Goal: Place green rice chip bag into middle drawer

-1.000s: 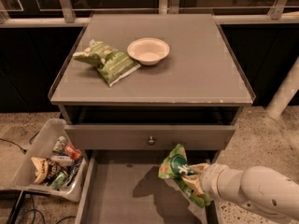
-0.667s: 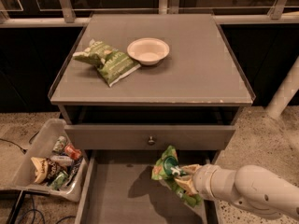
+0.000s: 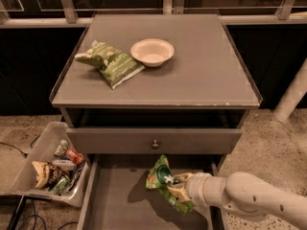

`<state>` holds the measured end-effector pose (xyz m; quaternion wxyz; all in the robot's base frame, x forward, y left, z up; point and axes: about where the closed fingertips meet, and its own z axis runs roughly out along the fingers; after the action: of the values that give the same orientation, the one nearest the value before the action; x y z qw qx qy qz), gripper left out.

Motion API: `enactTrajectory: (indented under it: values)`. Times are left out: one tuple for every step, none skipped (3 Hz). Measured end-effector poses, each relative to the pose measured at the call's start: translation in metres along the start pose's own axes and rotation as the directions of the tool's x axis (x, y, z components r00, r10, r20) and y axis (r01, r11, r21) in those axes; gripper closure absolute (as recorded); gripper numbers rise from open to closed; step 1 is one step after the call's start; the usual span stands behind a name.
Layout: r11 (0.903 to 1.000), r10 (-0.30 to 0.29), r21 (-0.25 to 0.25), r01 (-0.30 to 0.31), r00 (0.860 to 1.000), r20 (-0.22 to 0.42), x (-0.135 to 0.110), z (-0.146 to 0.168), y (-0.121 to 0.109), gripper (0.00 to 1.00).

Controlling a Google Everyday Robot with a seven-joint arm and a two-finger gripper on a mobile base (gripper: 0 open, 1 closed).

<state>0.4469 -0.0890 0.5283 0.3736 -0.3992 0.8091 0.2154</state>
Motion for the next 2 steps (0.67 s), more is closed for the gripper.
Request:
enactTrajectory:
  values:
    - [0.9999,-0.003,0.013,0.003,0.999,-0.035,0.018,0.032,0.002,1.0]
    - [0.9972,0.021,0.074,-0.016,0.997,-0.078,0.037,0.059,-0.008,1.0]
